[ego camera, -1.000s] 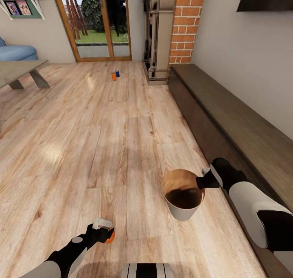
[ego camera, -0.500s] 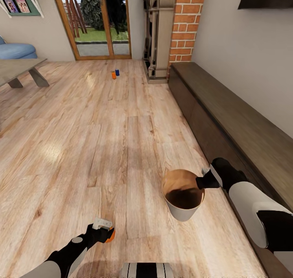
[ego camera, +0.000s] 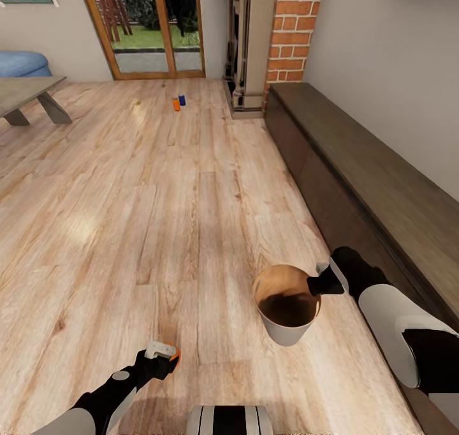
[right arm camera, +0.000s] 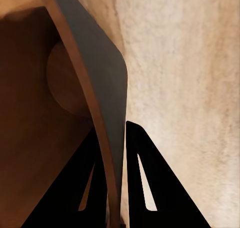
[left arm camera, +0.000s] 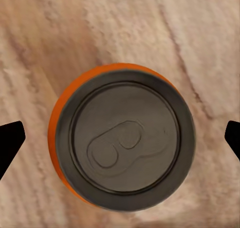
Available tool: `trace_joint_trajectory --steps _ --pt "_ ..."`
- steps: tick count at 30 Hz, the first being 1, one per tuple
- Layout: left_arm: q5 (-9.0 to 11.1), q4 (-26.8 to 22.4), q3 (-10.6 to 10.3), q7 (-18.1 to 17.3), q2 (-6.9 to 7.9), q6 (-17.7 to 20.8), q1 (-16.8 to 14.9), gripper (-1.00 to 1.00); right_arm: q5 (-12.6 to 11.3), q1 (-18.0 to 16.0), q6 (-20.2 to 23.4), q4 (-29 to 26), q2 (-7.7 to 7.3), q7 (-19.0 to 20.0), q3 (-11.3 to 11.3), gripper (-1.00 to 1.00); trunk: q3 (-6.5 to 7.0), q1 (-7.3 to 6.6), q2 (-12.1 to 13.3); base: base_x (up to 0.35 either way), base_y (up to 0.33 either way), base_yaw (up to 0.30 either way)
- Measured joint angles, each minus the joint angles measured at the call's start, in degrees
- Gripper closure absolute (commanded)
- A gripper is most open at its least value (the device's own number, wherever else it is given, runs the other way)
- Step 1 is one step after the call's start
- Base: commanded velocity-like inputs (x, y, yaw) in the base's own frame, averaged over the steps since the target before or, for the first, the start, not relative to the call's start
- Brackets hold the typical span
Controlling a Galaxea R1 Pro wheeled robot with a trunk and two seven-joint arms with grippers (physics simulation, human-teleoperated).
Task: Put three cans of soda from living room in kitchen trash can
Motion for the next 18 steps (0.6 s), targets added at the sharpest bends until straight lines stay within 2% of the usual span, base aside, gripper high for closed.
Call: trace_joint_trajectory --steps 8,12,18 --pt "-0.03 -0.03 0.05 0.07 0.02 -0.42 0.05 -1.00 -0.16 -0.59 0.13 0.21 -0.04 0.06 0.33 1.00 -0.60 -0.05 -0.02 0.000 0.000 0.000" --pt "-0.02 -0.03 0.05 0.08 0.02 -0.43 0.05 -1.00 -1.24 -0.58 0.13 0.24 -0.54 0.14 0.40 1.00 -0.77 -0.05 -0.02 0.000 0.000 0.000" --pt "-0.03 -0.05 0.05 0.08 0.02 -0.44 0.01 -1.00 -1.49 -0.63 0.13 0.27 -0.65 0.16 0.46 1.00 -0.84 -0.05 -0.02 0.000 0.000 0.000"
